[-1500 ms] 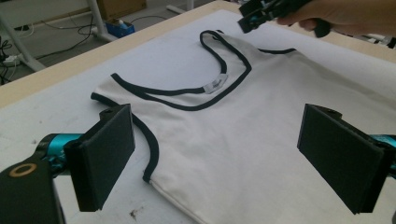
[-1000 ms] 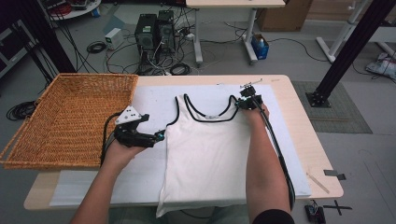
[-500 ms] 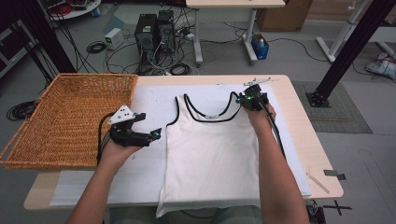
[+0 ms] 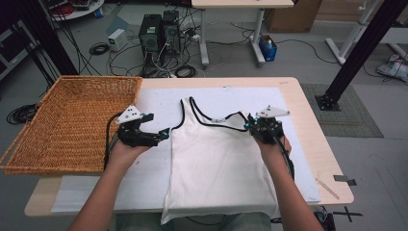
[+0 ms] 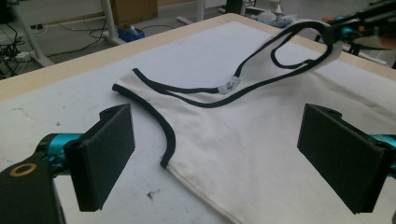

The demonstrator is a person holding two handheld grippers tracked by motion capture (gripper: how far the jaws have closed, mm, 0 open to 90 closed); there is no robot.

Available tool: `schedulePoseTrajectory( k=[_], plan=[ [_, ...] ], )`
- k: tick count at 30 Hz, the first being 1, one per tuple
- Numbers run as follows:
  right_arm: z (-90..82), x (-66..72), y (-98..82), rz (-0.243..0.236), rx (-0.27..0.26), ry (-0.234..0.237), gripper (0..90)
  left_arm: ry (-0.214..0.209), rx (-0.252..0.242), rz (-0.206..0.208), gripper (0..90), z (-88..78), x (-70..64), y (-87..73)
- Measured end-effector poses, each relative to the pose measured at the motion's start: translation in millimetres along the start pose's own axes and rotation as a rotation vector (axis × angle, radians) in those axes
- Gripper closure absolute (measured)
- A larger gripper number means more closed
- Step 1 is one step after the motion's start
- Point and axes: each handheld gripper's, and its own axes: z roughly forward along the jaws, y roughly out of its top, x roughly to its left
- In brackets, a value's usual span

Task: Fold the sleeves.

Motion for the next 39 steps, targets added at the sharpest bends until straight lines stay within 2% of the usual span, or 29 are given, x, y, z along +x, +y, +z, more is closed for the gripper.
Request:
schedulePoseTrajectory(
  k=[3, 6, 7, 10, 12, 14, 17, 18, 19, 20, 21, 23, 26, 29, 33, 35, 39],
  plan=[
    [-18.0, 17.5, -20.1, 0.004, -0.020, 0.018, 83.3, -0.006, 0.004, 0.000, 11.2, 8.5, -1.4, -1.0],
    [-30.7, 29.4, -41.1, 0.029, -0.020, 0.049, 66.3, -0.010, 0.014, 0.004, 11.2, 14.4, -1.7, -2.4],
    [-34.9, 30.7, -43.4, 0.035, -0.022, 0.058, 65.5, -0.010, 0.014, 0.004, 11.2, 15.9, -1.5, -2.8],
    [-46.6, 28.1, -33.6, 0.010, -0.065, 0.042, 63.7, -0.011, 0.016, -0.002, 11.2, 18.6, -1.1, -3.7],
    [-46.7, 24.2, -22.5, -0.011, -0.071, 0.037, 61.5, -0.013, 0.014, -0.006, 11.2, 19.1, -1.3, -3.8],
    [-40.2, 22.9, -15.6, -0.023, -0.053, 0.048, 60.5, -0.012, 0.014, -0.002, 11.2, 19.2, -1.3, -3.8],
    [-15.5, 25.3, -11.9, -0.062, 0.003, 0.086, 60.1, -0.007, 0.022, 0.002, 11.2, 18.2, -0.9, -4.5],
    [-15.5, 25.3, -11.9, -0.062, 0.003, 0.086, 60.1, -0.007, 0.022, 0.002, 11.2, 18.2, -0.9, -4.5],
    [4.0, 28.7, -13.3, -0.094, 0.076, 0.112, 60.0, -0.007, 0.028, 0.006, 11.2, 17.7, -1.0, -5.5],
    [4.0, 28.7, -13.3, -0.094, 0.076, 0.112, 60.0, -0.007, 0.028, 0.006, 11.2, 17.7, -1.0, -5.5],
    [16.6, 29.8, -16.8, -0.104, 0.120, 0.125, 62.3, -0.004, 0.032, 0.011, 11.2, 16.9, -2.1, -6.2],
    [27.8, 29.8, -22.4, -0.102, 0.174, 0.138, 67.4, -0.006, 0.033, 0.010, 11.2, 16.6, -3.0, -6.9],
    [36.6, 29.5, -29.8, -0.101, 0.233, 0.153, 82.9, -0.005, 0.039, 0.012, 11.2, 16.9, -3.6, -7.8],
    [28.0, 26.9, -30.1, -0.083, 0.196, 0.157, 87.4, -0.004, 0.037, 0.007, 11.2, 17.8, -4.2, -8.0],
    [-2.6, 20.7, -28.5, -0.054, 0.084, 0.157, 87.4, -0.003, 0.032, 0.003, 11.2, 19.6, -5.1, -7.5],
    [-20.6, 17.5, -33.1, -0.046, 0.045, 0.153, 87.4, -0.001, 0.035, 0.002, 11.2, 22.1, -5.4, -7.2],
    [-39.6, 15.5, -49.8, -0.030, 0.019, 0.154, 87.0, 0.006, 0.038, -0.010, 11.2, 34.0, -5.1, -6.5]
  ],
)
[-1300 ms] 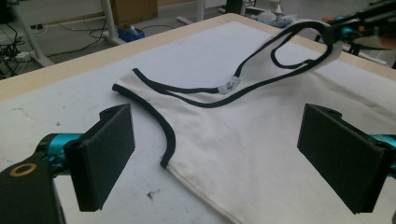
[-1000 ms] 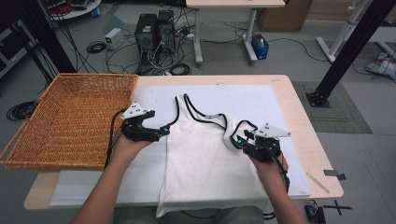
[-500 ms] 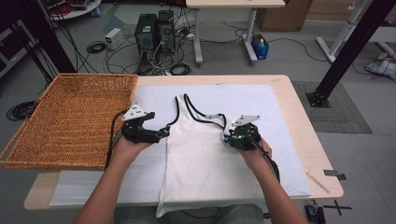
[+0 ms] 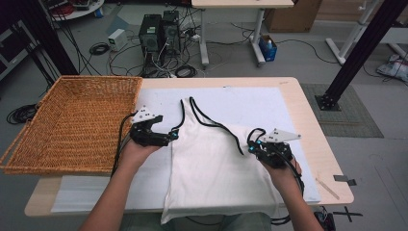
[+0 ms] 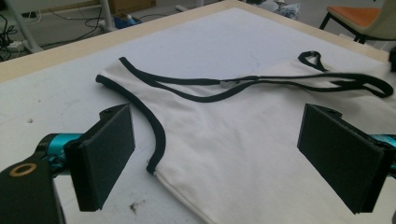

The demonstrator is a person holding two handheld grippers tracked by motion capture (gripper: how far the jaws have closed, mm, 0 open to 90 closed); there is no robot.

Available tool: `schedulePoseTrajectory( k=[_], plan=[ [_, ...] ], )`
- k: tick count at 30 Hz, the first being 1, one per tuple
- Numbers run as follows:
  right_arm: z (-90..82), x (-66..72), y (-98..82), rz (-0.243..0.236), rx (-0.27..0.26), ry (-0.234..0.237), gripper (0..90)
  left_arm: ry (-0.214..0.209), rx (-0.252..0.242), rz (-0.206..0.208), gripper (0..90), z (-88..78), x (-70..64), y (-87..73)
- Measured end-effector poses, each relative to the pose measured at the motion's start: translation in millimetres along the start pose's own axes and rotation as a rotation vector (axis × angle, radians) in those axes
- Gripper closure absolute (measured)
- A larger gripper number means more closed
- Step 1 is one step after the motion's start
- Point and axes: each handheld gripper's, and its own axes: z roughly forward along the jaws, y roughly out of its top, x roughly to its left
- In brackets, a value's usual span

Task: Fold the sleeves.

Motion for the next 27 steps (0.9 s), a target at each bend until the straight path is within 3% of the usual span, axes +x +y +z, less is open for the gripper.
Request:
schedulePoseTrajectory(
  k=[2, 5, 8, 11, 12, 14, 18, 22, 26, 27],
  plan=[
    [0.1, 2.4, -11.3, 0.013, 0.019, 0.009, 84.4, 0.008, 0.007, -0.004, 11.2, 10.1, 1.4, 1.3],
    [2.8, 0.5, -17.6, 0.047, 0.021, 0.016, 70.6, 0.027, 0.012, -0.018, 11.2, 29.0, 6.9, 4.3],
    [-2.0, -5.8, -12.9, 0.082, -0.028, 0.009, 58.6, 0.055, 0.028, -0.033, 11.3, 48.3, 17.1, 6.7],
    [-7.6, -10.1, -4.0, 0.074, -0.063, -0.016, 51.2, 0.088, 0.054, -0.041, 11.3, 71.3, 35.2, 11.8],
    [-8.8, -11.4, -1.1, 0.072, -0.069, -0.020, 50.1, 0.088, 0.054, -0.041, 11.4, 71.3, 35.2, 11.8],
    [-9.8, -13.2, 4.0, 0.062, -0.074, -0.036, 48.1, 0.125, 0.078, -0.058, 13.5, 89.1, 54.9, 17.9],
    [-8.4, -15.9, 9.4, 0.057, -0.072, -0.056, 46.1, 0.110, 0.123, -0.112, 21.4, 112.5, 77.4, 24.4],
    [-7.3, -11.9, 9.9, 0.057, -0.069, -0.076, 44.5, 0.108, 0.186, -0.103, 26.7, 137.7, 90.5, 27.2],
    [-6.4, -4.3, 11.4, 0.045, -0.042, -0.095, 44.1, 0.122, 0.215, -0.087, 31.0, 155.0, 95.3, 27.5],
    [-6.5, -2.3, 12.3, 0.042, -0.035, -0.101, 44.1, 0.139, 0.249, -0.091, 33.4, 165.9, 96.8, 26.5]
  ],
)
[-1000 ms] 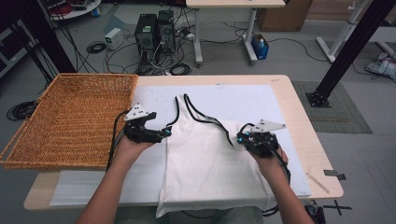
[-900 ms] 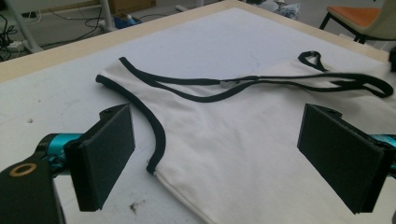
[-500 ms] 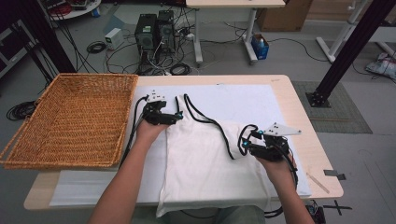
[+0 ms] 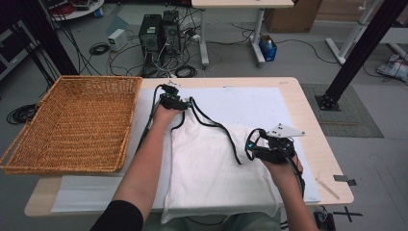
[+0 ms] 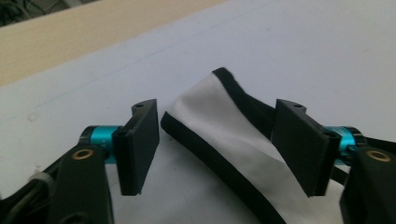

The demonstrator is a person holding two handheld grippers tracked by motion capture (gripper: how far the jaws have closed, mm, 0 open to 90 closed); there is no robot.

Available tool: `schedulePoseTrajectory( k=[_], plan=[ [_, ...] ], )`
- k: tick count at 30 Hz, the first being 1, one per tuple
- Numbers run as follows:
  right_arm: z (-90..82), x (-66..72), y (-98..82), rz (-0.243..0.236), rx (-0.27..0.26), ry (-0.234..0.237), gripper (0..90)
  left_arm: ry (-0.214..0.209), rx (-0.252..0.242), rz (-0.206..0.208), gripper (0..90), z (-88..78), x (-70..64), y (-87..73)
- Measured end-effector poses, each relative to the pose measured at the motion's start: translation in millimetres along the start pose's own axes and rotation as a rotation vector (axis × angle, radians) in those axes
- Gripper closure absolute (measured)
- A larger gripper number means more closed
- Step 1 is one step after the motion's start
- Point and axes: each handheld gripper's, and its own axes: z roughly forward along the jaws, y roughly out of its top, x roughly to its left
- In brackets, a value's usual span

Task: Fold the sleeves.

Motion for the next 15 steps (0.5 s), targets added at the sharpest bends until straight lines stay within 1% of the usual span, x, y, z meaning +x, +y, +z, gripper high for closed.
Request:
schedulePoseTrajectory(
  k=[1, 2, 3, 4, 5, 6, 7, 8, 10, 11, 12, 13, 14, 15],
  plan=[
    [-0.2, 1.7, 0.9, -0.007, 0.005, -0.001, 44.1, 0.005, 0.028, 0.005, 38.1, 4.9, -2.0, 0.6],
    [-0.3, 3.2, 1.8, -0.013, 0.009, -0.006, 44.1, 0.019, 0.041, 0.026, 46.5, 8.2, -5.1, 0.6],
    [-0.6, 4.2, 2.7, -0.018, 0.015, -0.007, 44.1, 0.056, 0.046, 0.069, 49.5, 9.0, -9.6, 1.9],
    [-0.8, 5.3, 3.7, -0.022, 0.015, -0.011, 44.1, 0.026, 0.037, 0.081, 61.2, 9.6, -13.4, 2.3],
    [-1.7, 6.4, 4.7, -0.018, 0.019, -0.014, 44.2, 0.026, 0.043, 0.117, 75.3, 9.9, -17.7, 3.1],
    [-2.4, 6.8, 5.7, -0.022, 0.017, -0.018, 44.2, 0.026, 0.043, 0.117, 84.4, 9.9, -17.7, 3.1],
    [-3.4, 7.1, 6.9, -0.025, 0.017, -0.021, 44.4, 0.052, 0.052, 0.189, 85.9, 6.9, -25.8, 6.2],
    [-3.9, 7.6, 7.7, -0.021, 0.017, -0.022, 44.5, 0.033, 0.036, 0.208, 86.1, 3.4, -28.3, 7.9],
    [-4.8, 7.7, 9.4, -0.026, 0.015, -0.021, 44.7, 0.016, 0.012, 0.205, 86.2, -3.7, -29.9, 11.0],
    [-4.9, 8.1, 10.3, -0.030, 0.014, -0.020, 44.7, 0.010, -0.003, 0.205, 86.2, -10.7, -30.7, 13.0],
    [-4.9, 8.1, 10.3, -0.030, 0.014, -0.020, 44.7, 0.010, -0.003, 0.205, 86.2, -10.7, -30.7, 13.0],
    [-5.6, 8.3, 12.2, -0.033, 0.016, -0.016, 44.8, 0.007, -0.028, 0.202, 86.1, -23.7, -31.6, 14.4],
    [-5.8, 7.7, 12.9, -0.038, 0.012, -0.015, 44.9, 0.011, -0.041, 0.196, 86.1, -30.3, -32.4, 14.1],
    [-6.0, 7.2, 13.7, -0.039, 0.011, -0.014, 44.9, 0.005, -0.055, 0.189, 86.1, -35.7, -33.0, 13.3]
  ],
)
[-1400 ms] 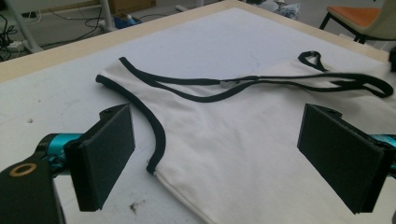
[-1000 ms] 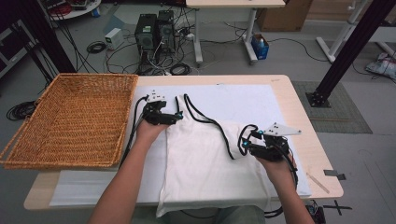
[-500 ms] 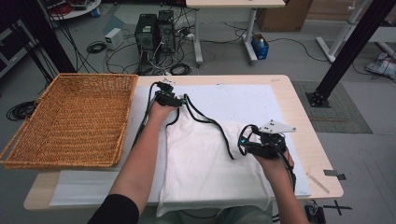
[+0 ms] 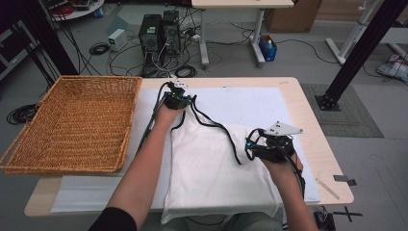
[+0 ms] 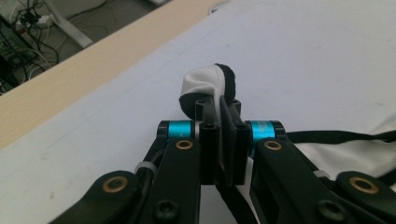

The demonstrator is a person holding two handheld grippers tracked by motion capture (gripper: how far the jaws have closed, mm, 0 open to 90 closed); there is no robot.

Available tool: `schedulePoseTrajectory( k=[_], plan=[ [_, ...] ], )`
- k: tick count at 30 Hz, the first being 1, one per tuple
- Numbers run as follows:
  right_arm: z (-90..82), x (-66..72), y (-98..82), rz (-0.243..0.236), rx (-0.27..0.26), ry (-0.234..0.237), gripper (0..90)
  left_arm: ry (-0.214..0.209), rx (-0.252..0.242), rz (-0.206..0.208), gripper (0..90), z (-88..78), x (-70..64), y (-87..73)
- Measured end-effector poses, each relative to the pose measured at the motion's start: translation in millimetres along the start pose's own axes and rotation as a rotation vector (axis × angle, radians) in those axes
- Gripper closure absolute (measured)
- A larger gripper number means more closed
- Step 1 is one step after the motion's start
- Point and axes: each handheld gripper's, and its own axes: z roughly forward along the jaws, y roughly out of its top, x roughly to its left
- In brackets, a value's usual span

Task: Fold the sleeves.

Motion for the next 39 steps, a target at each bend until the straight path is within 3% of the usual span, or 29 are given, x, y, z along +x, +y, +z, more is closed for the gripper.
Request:
schedulePoseTrajectory(
  k=[2, 3, 4, 6, 8, 9, 11, 16, 23, 24, 25, 28, 30, 33, 39],
  plan=[
    [-1.3, -1.5, 1.1, 0.003, -0.004, 0.003, 44.9, -0.007, -0.041, -0.017, 86.1, -15.6, -2.2, -2.2],
    [-1.5, -2.5, 1.4, 0.003, -0.009, 0.004, 44.9, -0.007, -0.041, -0.017, 86.1, -15.6, -2.2, -2.2],
    [-2.1, -4.1, 1.8, 0.002, -0.008, 0.008, 44.8, -0.016, -0.070, -0.019, 86.1, -31.5, -7.9, -6.4],
    [-2.6, -6.3, 2.8, 0.002, -0.006, 0.010, 44.8, -0.016, -0.081, -0.019, 86.1, -37.0, -10.5, -8.2],
    [-3.1, -10.2, 4.0, 0.004, -0.011, 0.018, 44.8, -0.025, -0.125, -0.011, 86.1, -59.7, -24.4, -16.1],
    [-3.0, -11.8, 4.5, 0.003, -0.011, 0.019, 44.8, -0.025, -0.125, -0.011, 86.1, -59.7, -24.4, -16.1],
    [-1.6, -14.9, 5.9, -0.002, -0.005, 0.023, 44.8, -0.031, -0.166, -0.012, 86.1, -79.8, -38.2, -22.7],
    [3.1, -20.5, 6.4, -0.010, 0.002, 0.039, 44.2, -0.036, -0.236, -0.015, 86.0, -108.1, -60.7, -36.4],
    [9.1, -26.8, -1.5, -0.009, 0.016, 0.058, 44.1, -0.067, -0.329, -0.049, 85.2, -148.7, -100.4, -76.7],
    [8.9, -27.8, -3.1, -0.011, 0.016, 0.058, 44.0, -0.074, -0.341, -0.049, 79.6, -153.7, -105.3, -83.5],
    [8.6, -29.2, -4.3, -0.010, 0.017, 0.058, 43.9, -0.087, -0.351, -0.053, 67.9, -159.3, -107.7, -88.7],
    [7.5, -33.4, -7.6, 0.000, 0.013, 0.057, 43.8, -0.073, -0.401, -0.066, 55.6, -174.6, -104.4, -96.3],
    [7.6, -35.2, -9.6, 0.005, 0.015, 0.054, 43.6, -0.065, -0.407, -0.083, 55.2, -178.7, -96.4, -95.2],
    [8.6, -33.4, -12.5, 0.007, 0.023, 0.060, 43.3, -0.080, -0.369, -0.099, 52.1, -171.1, -90.2, -93.4],
    [14.2, -15.9, -26.1, -0.012, 0.034, 0.111, 43.4, -0.144, -0.287, -0.126, 50.9, -144.7, -95.6, -103.3]
  ],
)
